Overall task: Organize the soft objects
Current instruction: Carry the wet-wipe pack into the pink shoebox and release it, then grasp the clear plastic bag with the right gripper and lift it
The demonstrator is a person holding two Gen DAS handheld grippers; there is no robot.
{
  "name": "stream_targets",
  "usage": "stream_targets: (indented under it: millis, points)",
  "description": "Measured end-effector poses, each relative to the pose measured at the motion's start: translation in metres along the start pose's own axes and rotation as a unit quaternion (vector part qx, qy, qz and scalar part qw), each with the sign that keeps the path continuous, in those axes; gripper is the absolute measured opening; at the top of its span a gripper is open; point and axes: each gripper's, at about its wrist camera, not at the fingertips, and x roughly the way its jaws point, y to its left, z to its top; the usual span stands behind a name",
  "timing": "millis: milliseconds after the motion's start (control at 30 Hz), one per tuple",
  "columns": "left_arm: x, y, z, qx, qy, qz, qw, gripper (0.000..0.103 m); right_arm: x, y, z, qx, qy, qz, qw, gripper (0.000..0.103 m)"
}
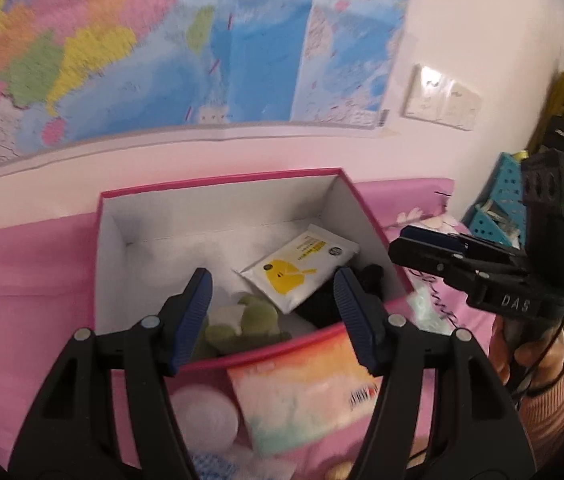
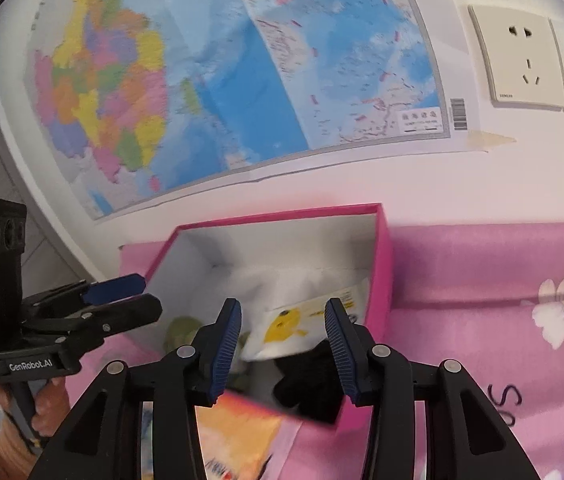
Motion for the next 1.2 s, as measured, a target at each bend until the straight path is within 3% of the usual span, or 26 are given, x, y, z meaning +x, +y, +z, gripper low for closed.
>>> stream_targets:
  millis: [233, 467, 667, 900, 1200]
  points:
    - [-0.053, 0.006, -0.042, 0.005, -0.027, -0.01, 0.9996, 0.067, -0.035, 0.041, -0.023, -0.033, 0.008, 0.082, 0.996, 0.051]
    - [-0.074, 0.034, -0.095, -0.032, -0.008, 0.004, 0.9994, 0.068, -0.032, 0.085, -0.067, -0.054, 0.075, 0.167, 0.982, 0.052]
    - [-0.077, 0.061, -0.139, -0.08, 0.027, 0.019, 0.9963, 0.068, -0.005, 0.103, -0.105, -0.054, 0.135, 0.182, 0.973, 0.052]
    - [-0.077, 0.077, -0.183, -0.131, 0.061, 0.011, 0.9895, 0.068, 0.042, 0.103, -0.139, -0.021, 0.202, 0.156, 0.967, 0.052]
    - [-0.074, 0.079, -0.216, -0.164, 0.098, -0.046, 0.9806, 0.068, 0.081, 0.096, -0.147, 0.032, 0.23, 0.123, 0.965, 0.054]
